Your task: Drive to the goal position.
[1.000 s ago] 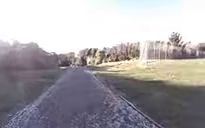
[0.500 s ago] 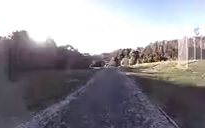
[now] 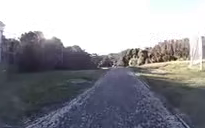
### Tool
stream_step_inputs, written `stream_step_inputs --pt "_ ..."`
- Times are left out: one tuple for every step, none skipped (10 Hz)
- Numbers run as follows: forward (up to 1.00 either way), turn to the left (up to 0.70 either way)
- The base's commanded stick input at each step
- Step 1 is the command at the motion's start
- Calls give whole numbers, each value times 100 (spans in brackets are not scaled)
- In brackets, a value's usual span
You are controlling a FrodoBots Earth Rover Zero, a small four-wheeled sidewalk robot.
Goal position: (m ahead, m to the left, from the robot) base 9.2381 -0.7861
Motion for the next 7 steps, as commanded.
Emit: stream_step_inputs --pt "50 0" --pt "50 0" --pt "50 0" --pt "50 0" --pt "50 0" --pt "50 0" --pt "50 0"
